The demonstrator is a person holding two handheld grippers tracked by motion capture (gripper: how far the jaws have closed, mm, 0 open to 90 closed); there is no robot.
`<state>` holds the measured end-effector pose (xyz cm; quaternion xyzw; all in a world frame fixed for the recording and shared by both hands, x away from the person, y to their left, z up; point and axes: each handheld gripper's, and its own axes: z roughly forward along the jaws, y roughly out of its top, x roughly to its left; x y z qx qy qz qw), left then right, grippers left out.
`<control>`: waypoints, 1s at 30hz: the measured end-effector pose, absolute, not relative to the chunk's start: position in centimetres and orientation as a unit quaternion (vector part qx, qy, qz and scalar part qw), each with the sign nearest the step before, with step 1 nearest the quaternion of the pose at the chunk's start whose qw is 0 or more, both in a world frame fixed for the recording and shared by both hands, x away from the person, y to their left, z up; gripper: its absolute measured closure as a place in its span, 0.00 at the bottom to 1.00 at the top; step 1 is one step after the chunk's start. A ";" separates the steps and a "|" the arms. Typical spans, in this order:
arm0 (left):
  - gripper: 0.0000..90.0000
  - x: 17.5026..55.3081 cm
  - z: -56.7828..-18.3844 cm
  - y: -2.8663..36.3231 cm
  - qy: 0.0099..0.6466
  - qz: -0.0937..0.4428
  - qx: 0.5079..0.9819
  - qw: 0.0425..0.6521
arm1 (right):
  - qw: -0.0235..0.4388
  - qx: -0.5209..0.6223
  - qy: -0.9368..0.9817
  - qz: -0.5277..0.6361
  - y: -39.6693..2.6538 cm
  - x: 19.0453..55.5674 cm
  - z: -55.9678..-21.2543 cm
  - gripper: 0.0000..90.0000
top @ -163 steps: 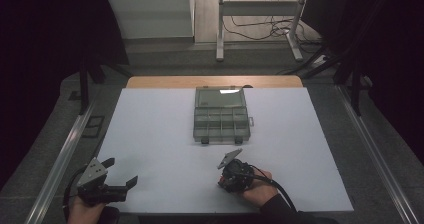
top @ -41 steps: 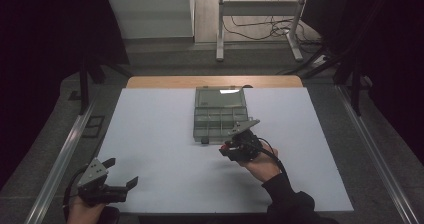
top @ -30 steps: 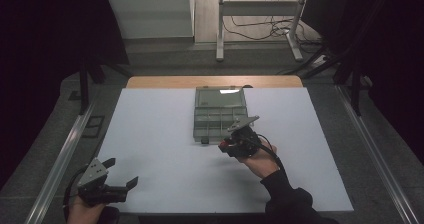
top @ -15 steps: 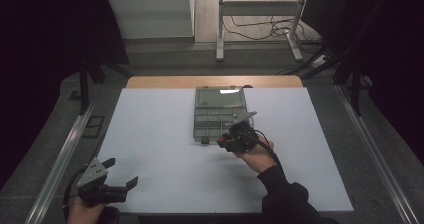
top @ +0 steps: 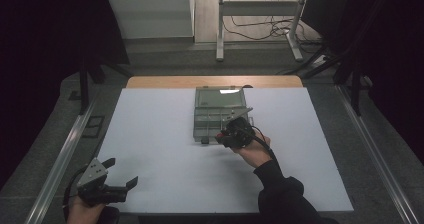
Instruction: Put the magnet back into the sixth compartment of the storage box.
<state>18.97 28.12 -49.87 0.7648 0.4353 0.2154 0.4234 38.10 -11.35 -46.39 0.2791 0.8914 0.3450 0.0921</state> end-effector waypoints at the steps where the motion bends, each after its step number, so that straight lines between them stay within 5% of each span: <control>1: 0.00 19.0 -49.9 28.1 0.435 0.215 0.765 0.423 | 0.091 0.282 0.891 0.344 -11.3 38.2 -46.4 0.70; 30: 0.00 19.0 -49.9 28.1 0.435 0.215 0.765 0.423 | 0.096 0.295 0.886 0.344 -10.3 41.0 -46.5 0.70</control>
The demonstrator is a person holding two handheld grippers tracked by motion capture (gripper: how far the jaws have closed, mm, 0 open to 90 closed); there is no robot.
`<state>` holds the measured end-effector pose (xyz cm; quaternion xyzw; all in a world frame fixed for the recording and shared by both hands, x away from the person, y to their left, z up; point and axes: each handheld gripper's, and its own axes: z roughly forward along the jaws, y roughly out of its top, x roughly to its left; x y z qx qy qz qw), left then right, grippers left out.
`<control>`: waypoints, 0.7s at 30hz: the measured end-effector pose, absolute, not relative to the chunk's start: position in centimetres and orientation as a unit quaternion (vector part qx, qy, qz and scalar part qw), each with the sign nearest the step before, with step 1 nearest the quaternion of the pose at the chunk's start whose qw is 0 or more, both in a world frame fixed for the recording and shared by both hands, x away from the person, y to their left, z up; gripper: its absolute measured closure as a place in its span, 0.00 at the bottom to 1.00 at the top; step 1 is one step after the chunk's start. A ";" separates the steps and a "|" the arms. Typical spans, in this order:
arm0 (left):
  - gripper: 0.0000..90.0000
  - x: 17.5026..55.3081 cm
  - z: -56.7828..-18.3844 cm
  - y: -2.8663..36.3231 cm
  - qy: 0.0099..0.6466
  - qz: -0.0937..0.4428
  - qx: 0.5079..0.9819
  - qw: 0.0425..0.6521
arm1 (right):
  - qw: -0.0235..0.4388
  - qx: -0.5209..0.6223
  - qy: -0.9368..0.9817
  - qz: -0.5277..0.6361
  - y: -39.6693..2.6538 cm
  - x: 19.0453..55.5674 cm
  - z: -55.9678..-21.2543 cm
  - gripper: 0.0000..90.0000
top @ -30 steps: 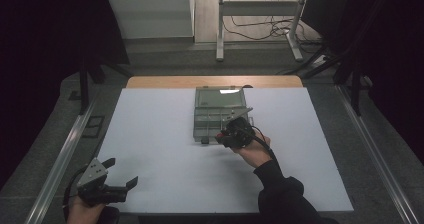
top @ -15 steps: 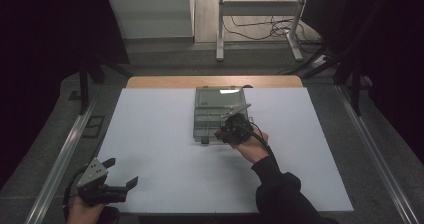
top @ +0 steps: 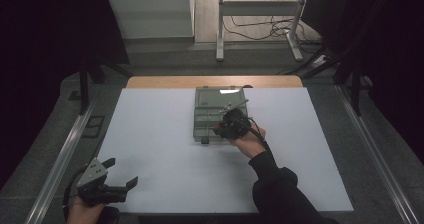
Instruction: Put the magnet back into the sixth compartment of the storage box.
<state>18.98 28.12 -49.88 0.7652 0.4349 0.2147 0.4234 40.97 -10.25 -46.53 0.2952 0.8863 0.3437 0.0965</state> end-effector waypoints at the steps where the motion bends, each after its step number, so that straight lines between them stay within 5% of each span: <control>1: 0.00 19.0 -49.9 28.1 0.435 0.215 0.766 0.423 | 0.096 0.297 0.886 0.344 -10.2 41.0 -46.5 0.70; 21: 0.00 19.0 -49.9 28.1 0.435 0.215 0.766 0.423 | 0.107 0.297 0.890 0.328 -8.7 43.0 -47.0 0.69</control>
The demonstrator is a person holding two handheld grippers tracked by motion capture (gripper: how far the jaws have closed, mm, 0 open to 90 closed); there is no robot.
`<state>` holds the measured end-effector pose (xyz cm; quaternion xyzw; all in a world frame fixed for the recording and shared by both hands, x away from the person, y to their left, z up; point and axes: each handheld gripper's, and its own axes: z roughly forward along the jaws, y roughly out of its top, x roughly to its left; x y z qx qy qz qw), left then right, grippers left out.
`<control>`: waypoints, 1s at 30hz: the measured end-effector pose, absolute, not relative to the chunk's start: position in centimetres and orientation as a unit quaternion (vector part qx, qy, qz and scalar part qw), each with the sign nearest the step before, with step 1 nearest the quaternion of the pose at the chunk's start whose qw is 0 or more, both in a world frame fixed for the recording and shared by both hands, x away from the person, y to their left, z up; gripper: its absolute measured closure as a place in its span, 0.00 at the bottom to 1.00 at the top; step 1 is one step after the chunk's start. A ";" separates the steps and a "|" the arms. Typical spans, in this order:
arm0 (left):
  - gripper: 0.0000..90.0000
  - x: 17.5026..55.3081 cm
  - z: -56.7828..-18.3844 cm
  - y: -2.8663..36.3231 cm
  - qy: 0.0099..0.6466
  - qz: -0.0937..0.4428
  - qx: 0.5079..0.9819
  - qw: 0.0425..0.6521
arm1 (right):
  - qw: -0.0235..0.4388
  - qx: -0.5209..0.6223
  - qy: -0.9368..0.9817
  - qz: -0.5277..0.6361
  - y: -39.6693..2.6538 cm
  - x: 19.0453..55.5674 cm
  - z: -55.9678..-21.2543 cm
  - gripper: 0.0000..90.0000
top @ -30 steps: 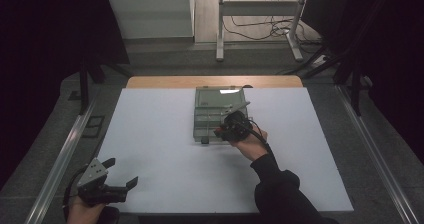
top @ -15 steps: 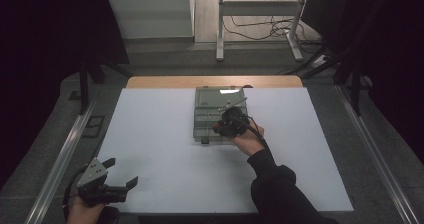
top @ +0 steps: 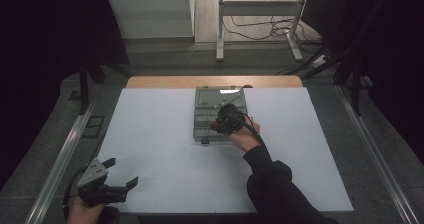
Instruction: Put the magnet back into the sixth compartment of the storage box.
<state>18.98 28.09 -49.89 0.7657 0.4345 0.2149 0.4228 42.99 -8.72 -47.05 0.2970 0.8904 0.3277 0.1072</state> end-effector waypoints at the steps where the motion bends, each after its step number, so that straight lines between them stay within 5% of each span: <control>1: 0.00 19.0 -49.9 28.1 0.434 0.215 0.766 0.423 | 0.107 0.297 0.891 0.327 -8.7 43.1 -47.1 0.69; 20: 0.00 19.0 -49.9 28.1 0.432 0.216 0.767 0.422 | 0.102 0.295 0.898 0.310 -8.0 43.7 -48.4 0.68; 30: 0.00 19.0 -49.9 28.0 0.432 0.216 0.768 0.421 | 0.108 0.300 0.895 0.312 -8.2 43.6 -48.2 0.57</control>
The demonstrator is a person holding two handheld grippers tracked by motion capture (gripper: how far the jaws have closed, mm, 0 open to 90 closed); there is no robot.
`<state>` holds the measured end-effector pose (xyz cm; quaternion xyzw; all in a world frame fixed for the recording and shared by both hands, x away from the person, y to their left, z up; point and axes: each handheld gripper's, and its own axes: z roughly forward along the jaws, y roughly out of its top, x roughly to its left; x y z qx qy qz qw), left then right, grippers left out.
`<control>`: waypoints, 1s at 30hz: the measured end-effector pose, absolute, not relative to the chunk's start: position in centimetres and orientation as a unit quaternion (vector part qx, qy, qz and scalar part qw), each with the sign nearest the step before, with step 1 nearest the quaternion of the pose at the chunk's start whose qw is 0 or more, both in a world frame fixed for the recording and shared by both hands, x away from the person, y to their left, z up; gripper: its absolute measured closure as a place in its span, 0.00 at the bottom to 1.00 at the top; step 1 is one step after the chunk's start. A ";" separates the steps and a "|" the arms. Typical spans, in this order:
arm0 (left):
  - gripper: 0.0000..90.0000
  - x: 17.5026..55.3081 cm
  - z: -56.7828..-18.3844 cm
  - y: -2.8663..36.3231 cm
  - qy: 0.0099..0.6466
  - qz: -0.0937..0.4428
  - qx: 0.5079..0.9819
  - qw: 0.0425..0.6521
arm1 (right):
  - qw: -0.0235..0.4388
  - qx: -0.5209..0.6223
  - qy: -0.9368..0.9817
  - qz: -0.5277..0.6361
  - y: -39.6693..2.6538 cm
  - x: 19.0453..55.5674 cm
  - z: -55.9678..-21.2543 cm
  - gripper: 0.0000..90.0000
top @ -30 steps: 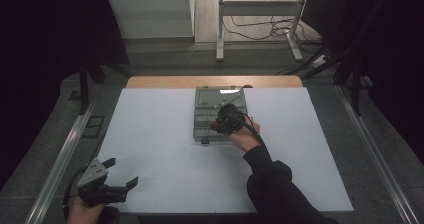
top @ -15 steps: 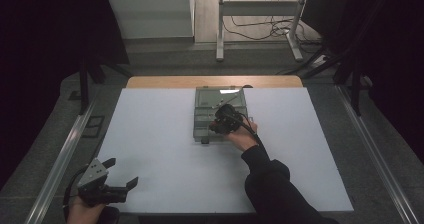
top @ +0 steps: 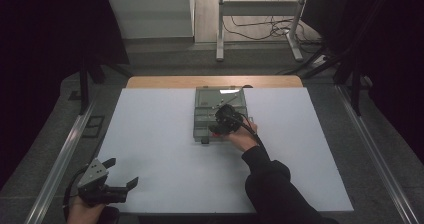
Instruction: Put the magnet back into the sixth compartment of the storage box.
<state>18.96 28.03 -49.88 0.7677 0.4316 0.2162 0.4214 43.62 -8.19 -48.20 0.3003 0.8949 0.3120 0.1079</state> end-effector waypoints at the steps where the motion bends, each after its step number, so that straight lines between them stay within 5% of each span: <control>1: 0.00 19.0 -49.9 28.0 0.432 0.216 0.768 0.421 | 0.108 0.301 0.895 0.312 -8.2 43.6 -48.2 0.56; 30: 0.00 19.0 -49.9 28.0 0.431 0.217 0.769 0.419 | 0.102 0.297 0.888 0.335 -9.7 41.7 -46.7 0.35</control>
